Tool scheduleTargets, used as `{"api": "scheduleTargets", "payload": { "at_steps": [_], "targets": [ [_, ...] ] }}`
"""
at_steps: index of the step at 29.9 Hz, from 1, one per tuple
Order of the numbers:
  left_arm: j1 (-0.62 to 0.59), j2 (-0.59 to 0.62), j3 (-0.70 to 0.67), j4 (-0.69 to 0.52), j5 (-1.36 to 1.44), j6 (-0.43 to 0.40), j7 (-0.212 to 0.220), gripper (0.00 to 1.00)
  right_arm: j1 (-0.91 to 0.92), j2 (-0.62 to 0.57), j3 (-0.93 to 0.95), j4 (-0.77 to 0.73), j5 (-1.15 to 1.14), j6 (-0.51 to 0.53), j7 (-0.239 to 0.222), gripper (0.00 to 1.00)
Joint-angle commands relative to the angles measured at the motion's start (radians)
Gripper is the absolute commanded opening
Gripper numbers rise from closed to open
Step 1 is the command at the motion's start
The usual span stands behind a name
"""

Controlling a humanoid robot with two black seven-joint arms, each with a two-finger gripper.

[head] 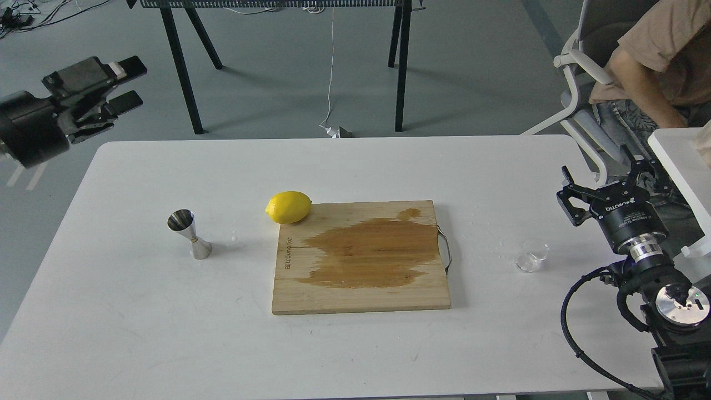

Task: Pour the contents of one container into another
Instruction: 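Lower the left gripper from raised pose toward the metal jigger, then close the left gripper around the metal jigger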

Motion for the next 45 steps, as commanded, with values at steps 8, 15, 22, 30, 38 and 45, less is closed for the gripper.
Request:
{"api": "scheduleTargets", "payload": {
  "at_steps": [8, 15, 22, 30, 38, 45],
  "targets": [
    [0.352, -0.004, 0.022, -0.07, 0.308, 0.653, 0.0, 0.99, -0.001, 0.0, -0.01, -0.008, -0.001, 0.0, 0.001, 0.99],
    [0.506, -0.02, 0.08, -0.078, 0.309, 0.887, 0.0, 0.98, -0.005, 0.002, -0.014, -0.008, -0.001, 0.0, 0.001, 0.99],
    [0.527, -0.125, 0.166, 0.005, 0.435, 0.943, 0.0, 0.98, -0.005, 0.002, -0.014, -0.006, -0.001, 0.0, 0.001, 0.99],
    [0.535, -0.211, 0.168, 0.104, 0.48, 0.943, 0.0, 0.98, -0.009, 0.0, -0.013, -0.003, -0.001, 0.0, 0.0, 0.99],
    [0.463, -0.322, 0.2, 0.312, 0.484, 0.943, 0.0, 0.98, -0.012, 0.0, -0.011, -0.002, 0.0, 0.0, 0.0, 0.99],
    [0.376, -0.399, 0.291, 0.402, 0.481, 0.943, 0.0, 0.98, -0.014, 0.0, -0.007, -0.003, 0.0, 0.0, 0.0, 0.99]
  ]
}}
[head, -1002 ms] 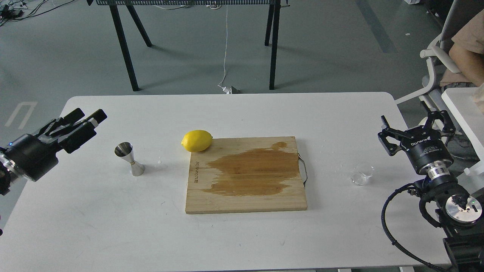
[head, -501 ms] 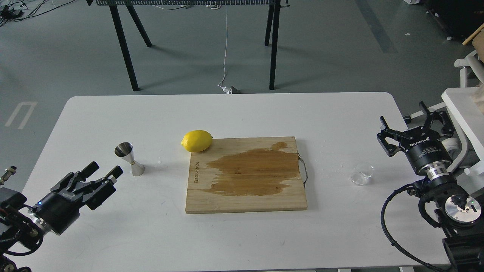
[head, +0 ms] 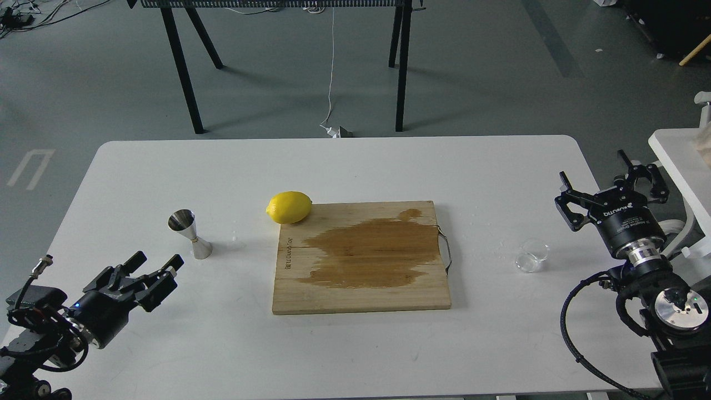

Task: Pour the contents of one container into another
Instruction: 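Close the left gripper around the metal jigger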

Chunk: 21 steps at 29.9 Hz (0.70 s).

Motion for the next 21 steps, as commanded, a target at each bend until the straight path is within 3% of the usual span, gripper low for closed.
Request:
{"api": "scheduleTargets", "payload": {
  "at_steps": [1, 21],
  "targets": [
    [-0.027, -0.038, 0.02, 0.034, -0.001, 0.0, 0.0, 0.98, -0.001, -0.002, 0.001, -0.001, 0.0, 0.0, 0.0, 0.99],
    [-0.171, -0.177, 0.059, 0.246, -0.009, -0.03, 0.0, 0.98, -0.017, -0.015, 0.005, 0.002, 0.0, 0.0, 0.0, 0.99]
  ]
}}
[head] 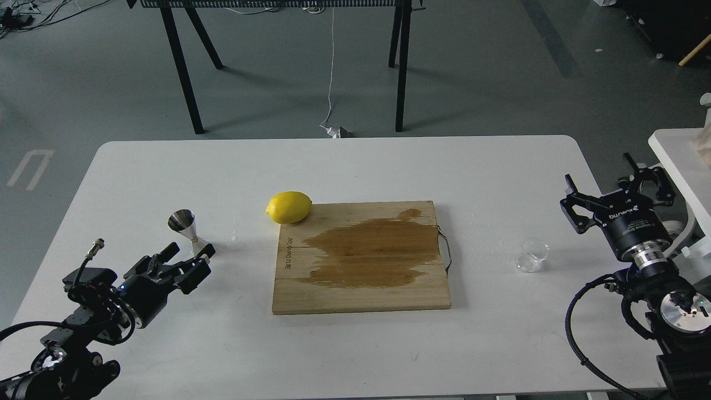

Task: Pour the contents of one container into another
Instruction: 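Close the left gripper around the metal jigger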

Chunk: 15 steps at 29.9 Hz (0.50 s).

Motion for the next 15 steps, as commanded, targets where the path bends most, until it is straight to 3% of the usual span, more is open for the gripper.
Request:
{"api": "scheduleTargets", "payload": {
  "at_steps": [1, 6, 15],
  "targets": [
    [-0.029, -0.018, 0.001, 0.041, 0.0, -0.001, 0.0, 0.98, -0.006, -0.002, 0.0, 0.0, 0.0, 0.0, 0.0, 0.99],
    [-0.07, -0.047, 0.0, 0.087, -0.002, -0.048, 0.0, 0.98, -0.009, -0.001, 0.0, 0.002, 0.0, 0.0, 0.0, 0.99],
    [-0.117, -0.104, 0.001, 0.189, 0.0, -0.057, 0.0, 0.97, -0.011, -0.002, 0.001, 0.002, 0.0, 0.0, 0.0, 0.99]
  ]
}}
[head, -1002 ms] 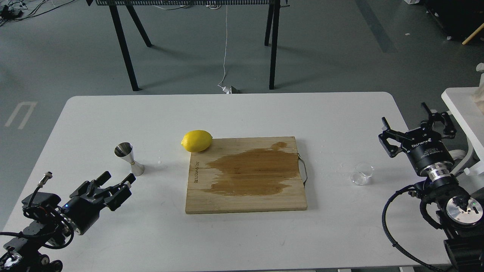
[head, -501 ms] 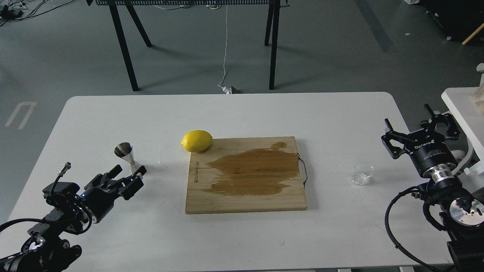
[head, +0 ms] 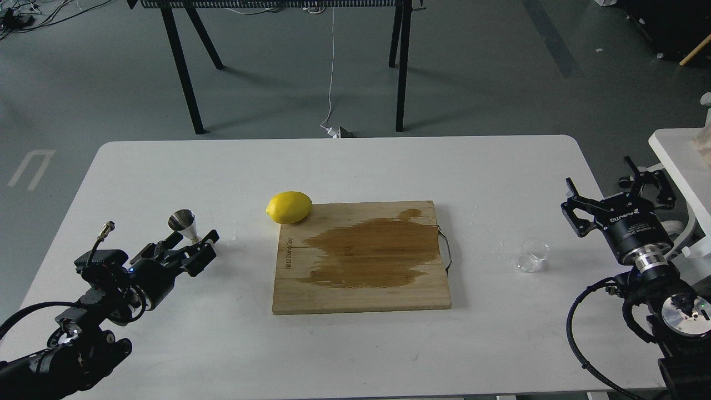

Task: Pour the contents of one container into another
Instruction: 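Close the left gripper around the metal jigger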

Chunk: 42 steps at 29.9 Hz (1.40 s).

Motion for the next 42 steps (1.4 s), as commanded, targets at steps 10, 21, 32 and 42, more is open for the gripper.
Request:
{"api": "scheduleTargets", "payload": {
  "at_steps": [10, 21, 32, 42],
  "targets": [
    [-0.033, -0.041, 0.014, 0.092, 0.003, -0.002, 0.0, 0.76, 0.0, -0.001, -0.001, 0.0, 0.0, 0.0, 0.0, 0.99],
    [-0.034, -0.055, 0.014, 0.114, 0.008, 0.006, 0.0, 0.52, -0.006, 0.001, -0.001, 0.0, 0.0, 0.0, 0.0, 0.99],
    [-0.039, -0.064, 0.013, 0.137, 0.002, 0.047, 0.0, 0.05, -0.006, 0.001, -0.005, 0.0, 0.0, 0.0, 0.0, 0.99],
    [-0.066, -0.062, 0.01, 0.121, 0.002, 0.07, 0.0, 0.03, -0.012, 0.001, -0.005, -0.002, 0.0, 0.0, 0.0, 0.99]
  ]
}}
